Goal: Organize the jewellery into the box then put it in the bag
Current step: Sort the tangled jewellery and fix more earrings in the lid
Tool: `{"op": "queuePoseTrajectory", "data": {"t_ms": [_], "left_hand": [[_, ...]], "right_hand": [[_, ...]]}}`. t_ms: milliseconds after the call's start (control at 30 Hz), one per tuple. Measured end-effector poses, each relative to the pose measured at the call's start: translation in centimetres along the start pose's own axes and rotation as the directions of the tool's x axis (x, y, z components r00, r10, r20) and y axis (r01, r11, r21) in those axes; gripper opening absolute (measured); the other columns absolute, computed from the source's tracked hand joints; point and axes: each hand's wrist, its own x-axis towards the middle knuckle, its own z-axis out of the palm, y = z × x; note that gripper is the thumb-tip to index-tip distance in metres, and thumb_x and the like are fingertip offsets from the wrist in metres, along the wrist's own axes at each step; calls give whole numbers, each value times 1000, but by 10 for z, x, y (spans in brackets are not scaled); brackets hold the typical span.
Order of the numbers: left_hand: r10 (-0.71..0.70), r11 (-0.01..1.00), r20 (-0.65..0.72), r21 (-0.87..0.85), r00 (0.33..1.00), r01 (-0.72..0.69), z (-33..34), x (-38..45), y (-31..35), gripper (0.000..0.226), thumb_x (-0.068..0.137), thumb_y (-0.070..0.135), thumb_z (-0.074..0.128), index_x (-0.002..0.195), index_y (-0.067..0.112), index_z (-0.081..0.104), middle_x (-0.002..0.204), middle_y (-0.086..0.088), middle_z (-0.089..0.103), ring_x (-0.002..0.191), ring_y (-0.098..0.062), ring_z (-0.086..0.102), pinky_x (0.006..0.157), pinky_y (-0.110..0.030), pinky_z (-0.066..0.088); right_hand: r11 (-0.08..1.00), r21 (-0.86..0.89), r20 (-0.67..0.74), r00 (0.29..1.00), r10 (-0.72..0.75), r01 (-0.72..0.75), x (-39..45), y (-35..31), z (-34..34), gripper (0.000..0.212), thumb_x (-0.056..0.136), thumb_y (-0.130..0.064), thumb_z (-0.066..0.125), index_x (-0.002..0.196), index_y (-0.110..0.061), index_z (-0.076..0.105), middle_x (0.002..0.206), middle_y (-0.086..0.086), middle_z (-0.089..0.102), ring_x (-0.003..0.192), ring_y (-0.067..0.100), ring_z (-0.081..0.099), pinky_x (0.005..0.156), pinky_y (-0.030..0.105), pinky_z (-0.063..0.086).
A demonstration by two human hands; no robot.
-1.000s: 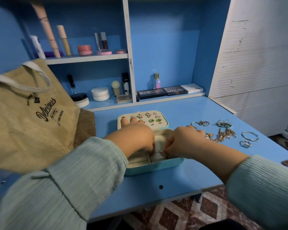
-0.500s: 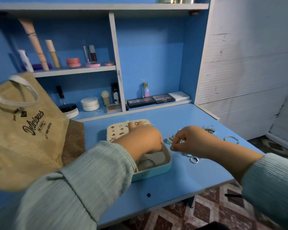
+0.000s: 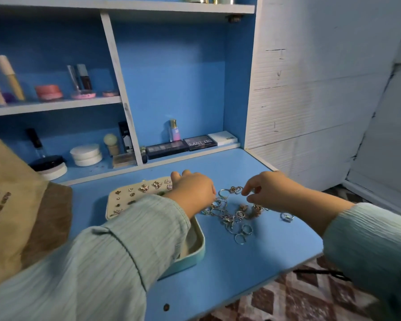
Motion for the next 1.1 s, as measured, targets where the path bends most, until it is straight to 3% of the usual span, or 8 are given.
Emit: {"op": "queuePoseTrajectory", "data": {"t_ms": [200, 367, 600, 767, 867, 933, 1000, 1100], "left_hand": [[-4, 1000, 51, 4, 999, 4, 8, 20, -4, 22, 95, 41, 46, 102, 38, 66, 108, 13, 61, 114, -19, 39, 89, -39, 23], [-7, 998, 66, 55, 998, 4, 10, 33, -6, 23, 94, 47, 47, 101, 36, 65, 107, 13, 61, 113, -17, 43, 90, -38, 22], [-20, 983, 125, 182, 992, -3, 2, 50, 9, 26, 87, 51, 54, 103, 32, 64, 104, 12, 63, 106, -17, 50, 89, -39, 21], [-38, 949, 178, 315, 983, -20, -4, 52, 20, 23, 87, 48, 57, 103, 32, 62, 102, 10, 63, 108, -20, 49, 96, -44, 19], [-39, 940, 177, 341, 983, -24, -3, 52, 22, 17, 90, 41, 54, 102, 32, 62, 100, 11, 62, 103, -18, 50, 96, -44, 18], [-48, 937, 173, 348, 984, -15, -2, 51, 22, 14, 92, 36, 50, 98, 30, 61, 90, 10, 58, 99, -18, 49, 96, -43, 17], [-34, 938, 141, 346, 989, -17, 0, 50, 20, 12, 93, 33, 49, 90, 29, 61, 80, 10, 53, 93, -17, 49, 93, -42, 18], [-17, 945, 110, 327, 994, -20, 0, 47, 17, 17, 93, 32, 49, 78, 27, 55, 72, 9, 46, 87, -16, 47, 88, -41, 19]], "right_hand": [[997, -66, -7, 999, -34, 33, 33, -2, 22, 27, 91, -29, 53, 114, -41, 60, 108, -4, 48, 115, 23, 36, 96, 35, 37], [985, -165, -59, 997, -54, 43, 42, 2, 16, 23, 93, -31, 51, 113, -38, 59, 116, -4, 49, 115, 21, 36, 89, 33, 36], [973, -189, -25, 991, 131, -133, 19, 42, -10, 22, 90, -18, 53, 106, -29, 64, 106, -2, 61, 95, 18, 52, 78, 32, 49], [927, -233, 4, 953, 303, -294, 3, 66, -12, 22, 86, -15, 56, 105, -16, 67, 109, 3, 66, 101, 24, 61, 83, 35, 52], [905, -243, 15, 931, 364, -350, -4, 74, -13, 22, 84, -26, 60, 100, -12, 66, 101, 4, 65, 93, 26, 61, 76, 30, 49], [901, -221, 19, 922, 388, -374, -9, 74, -13, 19, 83, -30, 61, 81, -11, 61, 80, 5, 58, 78, 28, 55, 68, 26, 43], [892, -198, 17, 908, 418, -407, -11, 73, -11, 31, 82, -34, 60, 65, -12, 48, 66, 4, 46, 68, 26, 47, 63, 25, 37], [885, -157, -7, 896, 443, -439, -10, 73, -5, 30, 84, -31, 60, 65, -11, 47, 66, 3, 46, 66, 25, 46, 65, 27, 39]]}}
